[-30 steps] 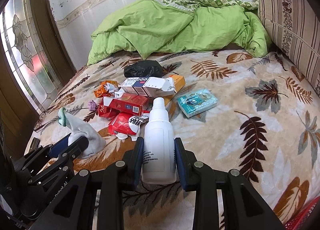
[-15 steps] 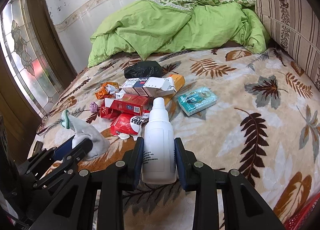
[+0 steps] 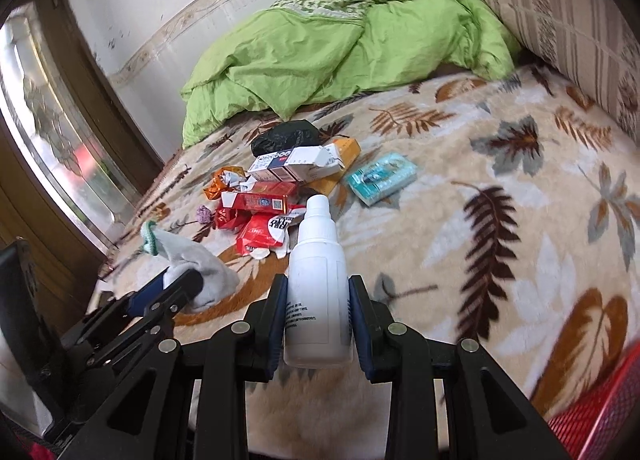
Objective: Collect trash
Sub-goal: 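Move both grippers over the red mesh basket and open them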
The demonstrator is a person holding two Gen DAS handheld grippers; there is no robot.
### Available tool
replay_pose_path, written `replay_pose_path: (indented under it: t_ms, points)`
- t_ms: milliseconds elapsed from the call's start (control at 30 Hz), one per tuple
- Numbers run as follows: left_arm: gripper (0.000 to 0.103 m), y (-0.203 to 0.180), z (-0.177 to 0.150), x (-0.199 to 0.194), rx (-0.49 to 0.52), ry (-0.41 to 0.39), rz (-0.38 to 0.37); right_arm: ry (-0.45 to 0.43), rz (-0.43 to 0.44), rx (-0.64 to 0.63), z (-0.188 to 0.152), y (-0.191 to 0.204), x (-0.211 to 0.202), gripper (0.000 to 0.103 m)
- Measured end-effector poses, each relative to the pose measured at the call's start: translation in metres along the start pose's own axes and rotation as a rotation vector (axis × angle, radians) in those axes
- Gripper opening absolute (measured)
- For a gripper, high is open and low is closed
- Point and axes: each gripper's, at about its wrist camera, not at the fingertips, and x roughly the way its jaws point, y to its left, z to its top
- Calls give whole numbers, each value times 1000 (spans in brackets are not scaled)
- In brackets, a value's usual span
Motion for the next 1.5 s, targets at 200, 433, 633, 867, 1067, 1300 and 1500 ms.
replay_pose_path:
  t_ms: [200, 433, 633, 867, 1067, 1300, 1500]
  points:
    - [25, -38, 1, -17, 69, 8, -138, 9, 21, 84, -13, -25, -34, 32]
    - [25, -106, 8, -39, 189, 24, -341, -42, -29, 176, -29, -74, -104, 32]
    - [25, -185, 1, -52, 308, 70, -512, -104, -152, 285, -55, -134, -167, 32]
    - [25, -267, -18, -47, 390, 204, -680, -140, -280, 427, -88, -197, -216, 32]
    - [50, -299, -28, -48, 443, 227, -691, -130, -328, 507, -106, -226, -228, 39]
    - [53, -273, -18, -48, 404, 197, -651, -153, -338, 473, -97, -221, -230, 51]
    - [56, -221, -7, -42, 325, 174, -560, -139, -261, 390, -77, -192, -208, 53]
